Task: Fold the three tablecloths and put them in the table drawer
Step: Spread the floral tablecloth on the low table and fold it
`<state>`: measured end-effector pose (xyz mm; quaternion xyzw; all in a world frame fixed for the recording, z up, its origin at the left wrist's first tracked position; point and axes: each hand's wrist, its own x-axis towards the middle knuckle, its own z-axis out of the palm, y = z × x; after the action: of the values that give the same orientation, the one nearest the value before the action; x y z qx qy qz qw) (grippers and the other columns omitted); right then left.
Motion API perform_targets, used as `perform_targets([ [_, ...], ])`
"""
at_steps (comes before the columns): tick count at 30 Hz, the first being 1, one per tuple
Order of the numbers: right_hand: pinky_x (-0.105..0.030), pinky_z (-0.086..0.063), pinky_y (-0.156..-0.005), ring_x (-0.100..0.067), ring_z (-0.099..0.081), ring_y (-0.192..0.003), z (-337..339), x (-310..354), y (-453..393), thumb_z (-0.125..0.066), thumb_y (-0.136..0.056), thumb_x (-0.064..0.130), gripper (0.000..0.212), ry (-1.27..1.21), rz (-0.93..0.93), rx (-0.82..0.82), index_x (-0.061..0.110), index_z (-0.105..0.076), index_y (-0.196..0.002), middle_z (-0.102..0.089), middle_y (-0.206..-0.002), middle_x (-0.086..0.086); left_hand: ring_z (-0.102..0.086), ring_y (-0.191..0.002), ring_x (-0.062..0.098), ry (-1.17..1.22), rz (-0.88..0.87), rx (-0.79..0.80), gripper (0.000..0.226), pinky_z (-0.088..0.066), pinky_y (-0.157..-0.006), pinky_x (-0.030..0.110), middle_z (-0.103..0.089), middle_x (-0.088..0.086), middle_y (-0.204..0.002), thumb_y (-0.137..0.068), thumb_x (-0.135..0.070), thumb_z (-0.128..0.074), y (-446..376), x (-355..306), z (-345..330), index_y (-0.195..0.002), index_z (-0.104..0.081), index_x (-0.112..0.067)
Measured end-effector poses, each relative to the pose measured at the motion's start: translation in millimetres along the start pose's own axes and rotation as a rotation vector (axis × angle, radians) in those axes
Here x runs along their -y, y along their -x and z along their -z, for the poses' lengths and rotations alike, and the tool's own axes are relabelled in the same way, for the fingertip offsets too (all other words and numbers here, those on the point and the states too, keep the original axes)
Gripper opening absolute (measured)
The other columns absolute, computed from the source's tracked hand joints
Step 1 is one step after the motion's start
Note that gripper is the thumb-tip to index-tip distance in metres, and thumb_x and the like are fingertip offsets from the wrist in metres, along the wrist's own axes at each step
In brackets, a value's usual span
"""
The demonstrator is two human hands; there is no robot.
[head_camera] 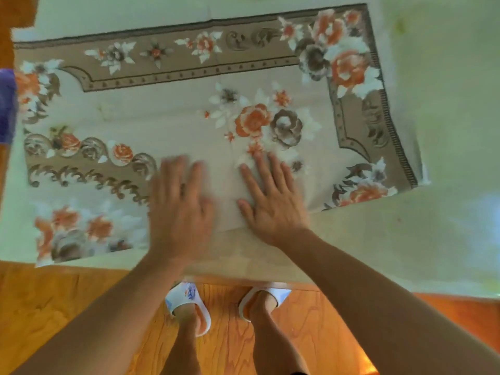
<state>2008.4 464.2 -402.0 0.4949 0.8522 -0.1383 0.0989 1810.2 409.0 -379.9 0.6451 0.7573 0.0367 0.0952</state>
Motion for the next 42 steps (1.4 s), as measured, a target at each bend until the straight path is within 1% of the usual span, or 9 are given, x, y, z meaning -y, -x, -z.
perform_targets([
  [7, -0.048, -0.002, -0.126, -0.027, 0.015, -0.154, 2.0, -46.3, 7.8, -0.019, -0.105, 0.056, 0.064, -0.073, 0.026, -0.015, 0.027, -0.009, -0.161, 0.007, -0.169, -0.006, -0.003, -0.157, 0.033, -0.081, 0.016, 0.097, 0.061, -0.009, -0.126, 0.054, -0.014, 0.013, -0.169, -0.105, -0.046, -0.021, -5.0, -33.4, -31.6, -0.162, -0.024, -0.022],
  [11, -0.049, -0.002, -0.126, -0.025, 0.016, -0.154, 6.4, -185.2, 35.8, -0.015, -0.103, 0.060, 0.066, -0.018, -0.287, -0.021, 0.032, 0.000, -0.161, 0.010, -0.169, -0.002, 0.000, -0.158, 0.031, -0.065, 0.034, 0.105, 0.064, -0.008, -0.126, 0.054, -0.012, 0.013, -0.169, -0.104, -0.047, -0.020, -5.1, -39.3, -34.2, -0.162, -0.022, -0.022],
  [15, -0.053, -0.011, -0.124, -0.035, -0.009, -0.153, 30.8, -268.9, 64.8, -0.034, -0.102, 0.051, 0.066, -0.089, -0.519, -0.162, 0.016, -0.024, -0.158, -0.015, -0.166, -0.016, 0.008, -0.155, 0.022, -0.066, 0.053, 0.100, 0.065, 0.000, -0.127, 0.049, -0.014, 0.016, -0.168, -0.102, -0.047, -0.021, -10.4, -42.5, -33.3, -0.161, -0.026, -0.020],
  [20, -0.037, -0.045, -0.094, -0.025, -0.055, -0.108, 50.6, -254.5, 82.8, -0.067, -0.088, 0.038, 0.050, -0.522, -0.812, -0.443, 0.014, -0.053, -0.130, -0.050, -0.124, -0.004, 0.013, -0.152, 0.016, -0.052, 0.065, 0.071, 0.067, 0.010, -0.124, 0.040, -0.017, 0.018, -0.167, -0.101, -0.048, -0.020, -10.6, -48.9, -32.5, -0.159, -0.030, -0.018],
  [27, -0.027, -0.034, -0.075, -0.019, -0.048, -0.086, 50.4, -247.2, 70.4, -0.059, -0.089, 0.023, 0.006, -0.586, -1.086, -0.290, 0.019, -0.058, -0.094, -0.060, -0.104, -0.004, -0.001, -0.157, 0.031, -0.064, 0.058, 0.056, 0.067, -0.002, -0.126, 0.051, -0.016, 0.017, -0.167, -0.101, -0.048, -0.021, -12.4, -49.8, -35.5, -0.160, -0.029, -0.018],
  [30, -0.035, -0.041, -0.070, -0.029, -0.054, -0.084, 52.4, -241.5, 71.9, -0.056, -0.089, 0.018, 0.011, -0.406, -1.022, -0.322, 0.012, -0.066, -0.088, -0.061, -0.094, -0.008, 0.005, -0.156, 0.023, -0.071, 0.050, 0.045, 0.066, -0.003, -0.126, 0.051, -0.016, 0.016, -0.167, -0.101, -0.048, -0.021, -11.5, -48.2, -36.2, -0.160, -0.028, -0.019],
  [34, -0.029, -0.030, -0.069, -0.032, -0.051, -0.088, 79.7, -223.9, 80.3, -0.058, -0.090, 0.017, 0.016, -0.291, -0.778, -0.676, 0.012, -0.073, -0.086, -0.064, -0.086, -0.007, -0.006, -0.156, 0.035, -0.061, 0.043, 0.054, 0.065, -0.006, -0.126, 0.053, -0.018, 0.018, -0.167, -0.101, -0.046, -0.023, -10.0, -49.8, -34.4, -0.159, -0.029, -0.019],
  [39, -0.034, -0.051, -0.066, -0.018, -0.055, -0.068, 136.1, -191.9, 83.9, -0.062, -0.095, 0.025, 0.013, -0.948, -0.825, -0.891, 0.020, -0.074, -0.095, -0.067, -0.085, 0.002, -0.007, -0.155, 0.035, -0.072, 0.048, 0.067, 0.065, -0.009, -0.126, 0.054, -0.019, 0.017, -0.167, -0.101, -0.047, -0.021, -9.0, -47.7, -30.8, -0.160, -0.028, -0.020],
  [42, -0.034, -0.057, -0.063, -0.019, -0.060, -0.059, 159.9, -179.0, 82.0, -0.061, -0.099, 0.014, 0.011, -1.223, -0.668, -0.863, 0.012, -0.072, -0.098, -0.069, -0.079, 0.003, -0.010, -0.154, 0.036, -0.064, 0.045, 0.063, 0.065, -0.011, -0.125, 0.054, -0.021, 0.018, -0.166, -0.101, -0.047, -0.022, -8.2, -49.1, -29.1, -0.159, -0.030, -0.019],
])
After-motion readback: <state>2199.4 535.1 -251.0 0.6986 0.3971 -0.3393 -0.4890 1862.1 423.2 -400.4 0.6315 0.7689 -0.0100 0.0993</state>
